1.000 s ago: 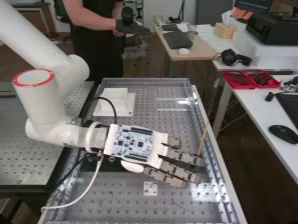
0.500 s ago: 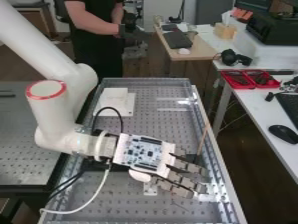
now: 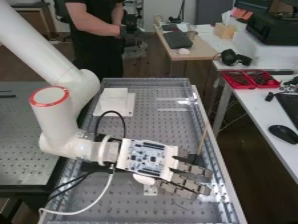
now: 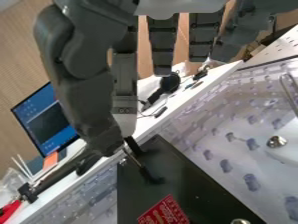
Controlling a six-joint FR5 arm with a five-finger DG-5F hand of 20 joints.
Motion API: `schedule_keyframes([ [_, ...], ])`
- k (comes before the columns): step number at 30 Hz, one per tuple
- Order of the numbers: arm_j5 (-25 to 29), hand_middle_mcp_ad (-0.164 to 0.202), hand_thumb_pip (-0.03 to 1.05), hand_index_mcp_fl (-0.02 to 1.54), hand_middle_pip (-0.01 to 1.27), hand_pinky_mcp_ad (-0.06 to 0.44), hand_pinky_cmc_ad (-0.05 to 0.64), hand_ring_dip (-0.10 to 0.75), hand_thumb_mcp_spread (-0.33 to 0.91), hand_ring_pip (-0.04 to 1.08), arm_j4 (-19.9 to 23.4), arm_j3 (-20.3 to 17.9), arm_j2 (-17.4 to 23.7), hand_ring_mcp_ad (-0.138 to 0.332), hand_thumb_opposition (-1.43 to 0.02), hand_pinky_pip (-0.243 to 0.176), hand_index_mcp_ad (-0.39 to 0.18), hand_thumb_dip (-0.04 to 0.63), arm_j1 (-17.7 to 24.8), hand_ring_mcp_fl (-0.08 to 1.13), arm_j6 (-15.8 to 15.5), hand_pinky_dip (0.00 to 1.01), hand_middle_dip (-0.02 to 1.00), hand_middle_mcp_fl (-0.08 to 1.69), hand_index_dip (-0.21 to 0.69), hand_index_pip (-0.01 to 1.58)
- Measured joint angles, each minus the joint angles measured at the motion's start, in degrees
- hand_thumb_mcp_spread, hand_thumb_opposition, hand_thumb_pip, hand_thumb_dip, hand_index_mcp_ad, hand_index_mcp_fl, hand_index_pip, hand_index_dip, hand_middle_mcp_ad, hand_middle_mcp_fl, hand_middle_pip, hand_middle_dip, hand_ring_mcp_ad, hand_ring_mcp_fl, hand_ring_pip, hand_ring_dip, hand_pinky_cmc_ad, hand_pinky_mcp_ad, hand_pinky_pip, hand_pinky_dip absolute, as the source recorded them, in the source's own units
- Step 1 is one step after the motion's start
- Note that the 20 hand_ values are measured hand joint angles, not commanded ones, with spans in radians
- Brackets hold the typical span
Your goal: Grab the drill bit and place it in the clear container
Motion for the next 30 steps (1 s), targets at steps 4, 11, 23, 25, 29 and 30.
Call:
schedule_keyframes([
  [4, -0.14, 0.087, 0.52, 0.46, 0.14, 0.136, 0.26, 0.0, 0.66, 0.09, 0.22, 0.07, -0.08, 0.187, -0.9, -0.091, -0.11, 0.251, 0.1, 0.03, -0.47, 0.19, 0.16, 0.12, 0.265, 1.39],
  [11, -0.3, 0.089, 0.52, 0.46, 0.14, 0.136, 0.26, 0.005, 0.66, 0.08, 0.42, 0.0, 0.06, 0.183, -0.91, -0.091, -0.11, 0.251, 0.15, 0.05, -0.64, 0.19, 0.16, 0.13, 0.271, 1.39],
  [23, -0.27, 0.091, 0.52, 0.42, 0.14, 0.136, 0.26, 0.007, 0.6, 0.08, 0.31, -0.13, 0.4, 0.185, -0.9, -0.093, -0.112, 0.251, 0.19, 0.04, -1.06, 0.19, 0.16, 0.12, 0.267, 1.28],
  [25, -0.3, 0.087, 0.52, 0.43, 0.14, 0.136, 0.274, 0.007, 0.6, 0.08, 0.33, -0.12, 0.33, 0.182, -0.9, -0.093, -0.112, 0.251, 0.23, 0.04, -0.84, 0.19, 0.16, 0.12, 0.251, 1.28],
  [29, -0.33, 0.087, 0.52, 0.4, 0.14, 0.133, 0.274, 0.007, 0.59, 0.08, 0.49, -0.14, 0.23, 0.18, -0.9, -0.093, -0.112, 0.251, 0.31, 0.04, -0.87, 0.19, 0.16, 0.12, 0.25, 1.28],
  [30, -0.31, 0.087, 0.52, 0.4, 0.14, 0.133, 0.274, 0.007, 0.59, 0.08, 0.57, -0.15, 0.22, 0.18, -0.9, -0.093, -0.112, 0.251, 0.32, 0.04, -0.89, 0.19, 0.16, 0.12, 0.246, 1.26],
])
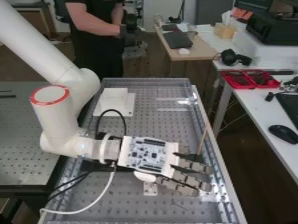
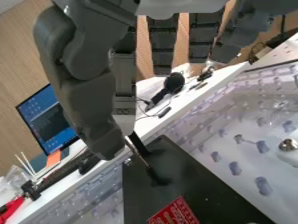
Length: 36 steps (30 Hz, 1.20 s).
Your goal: Grab the drill bit and place it in the clear container
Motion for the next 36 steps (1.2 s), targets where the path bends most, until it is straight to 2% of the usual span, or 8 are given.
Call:
schedule_keyframes([
  [13, -0.28, 0.086, 0.53, 0.41, 0.14, 0.133, 0.276, 0.023, 0.58, 0.09, -0.07, 0.67, -0.8, 0.18, -0.9, -0.093, -0.112, 0.253, -0.07, 0.04, 0.05, 0.19, 0.16, 0.12, 0.232, 1.25],
  [22, -0.6, 0.086, 0.54, 0.46, 0.14, 0.136, 0.281, 0.024, 0.57, 0.08, -0.15, 1.23, -1.22, 0.18, -0.9, -0.093, -0.108, 0.253, -0.17, 0.05, -0.08, 0.19, 0.16, 0.14, 0.232, 1.29],
  [26, -0.69, 0.086, 0.54, 0.49, 0.14, 0.133, 0.278, 0.024, 0.6, 0.09, -0.39, 1.63, -1.54, 0.18, -0.9, -0.093, -0.126, 0.253, -0.2, 0.05, -0.03, 0.19, 0.16, 0.14, 0.232, 1.33],
  [36, -0.93, 0.087, 0.54, 0.5, 0.14, 0.136, 0.291, 0.035, 0.6, 0.09, -0.58, 1.9, -1.63, 0.178, -0.91, -0.093, -0.126, 0.25, -0.35, 0.06, -0.27, 0.19, 0.16, 0.15, 0.229, 1.35],
])
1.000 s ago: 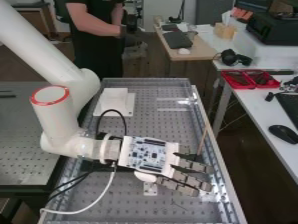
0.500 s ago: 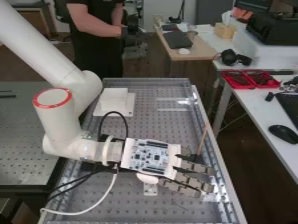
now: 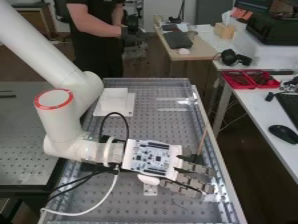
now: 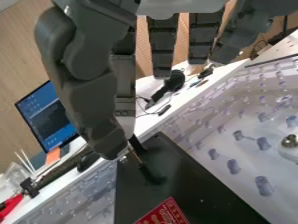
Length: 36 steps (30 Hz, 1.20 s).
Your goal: Grab the drill bit and place it in the clear container
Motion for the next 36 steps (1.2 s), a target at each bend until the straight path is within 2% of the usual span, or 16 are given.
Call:
schedule_keyframes([
  [7, 0.44, 0.084, 0.52, 0.6, 0.14, 0.136, 0.293, 0.038, 0.61, 0.09, 1.78, -0.53, 0.3, 0.178, -0.92, -0.093, -0.122, 0.248, -0.02, 0.06, 0.25, 0.19, 0.17, 0.19, 0.23, 1.33],
  [11, 0.38, 0.086, 0.48, 0.77, 0.14, 0.136, 0.307, 0.038, 0.65, 0.09, 1.88, -0.58, 0.49, 0.178, -0.94, -0.093, -0.122, 0.237, 0.06, 0.07, -0.18, 0.19, 0.17, 0.22, 0.229, 1.14],
  [16, 0.29, 0.086, 0.43, 0.87, 0.14, 0.136, 0.316, 0.038, 0.68, 0.09, 1.84, -0.63, 0.93, 0.182, -0.96, -0.093, -0.122, 0.234, 0.16, 0.08, -0.56, 0.19, 0.17, 0.21, 0.227, 1.01],
  [19, 0.26, 0.086, 0.43, 0.9, 0.14, 0.136, 0.312, 0.04, 0.72, 0.09, 1.78, -0.79, 1.67, 0.18, -0.97, -0.093, -0.122, 0.237, 0.25, 0.08, -0.81, 0.19, 0.17, 0.25, 0.227, 0.94],
  [36, -0.43, 0.084, 0.44, 0.98, 0.14, 0.136, 0.328, 0.047, 0.71, 0.1, -0.55, -1.55, 8.52, 0.18, -1.0, -0.093, -0.11, 0.237, 1.45, 0.11, -3.06, 0.19, 0.17, 0.27, 0.227, 0.84],
])
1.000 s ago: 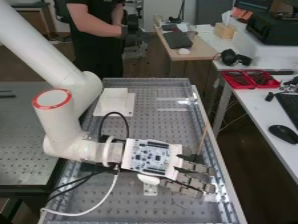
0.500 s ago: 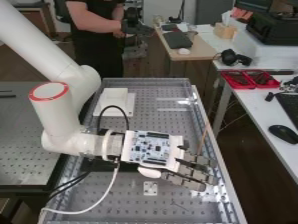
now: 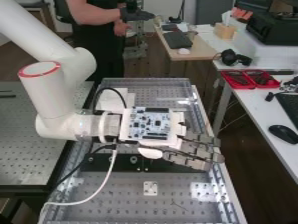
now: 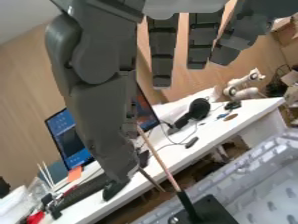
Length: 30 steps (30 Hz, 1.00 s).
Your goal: Grab the drill bit and place it in the clear container
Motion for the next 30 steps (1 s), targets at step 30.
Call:
schedule_keyframes([
  [30, -1.95, 0.082, 0.48, 1.04, 0.14, 0.133, 0.328, 0.045, 0.63, 0.11, -1.99, -2.32, 8.53, 0.182, -1.05, -0.098, -0.087, 0.239, 16.59, 0.13, -2.74, 0.19, 0.17, 0.28, 0.251, 0.77],
])
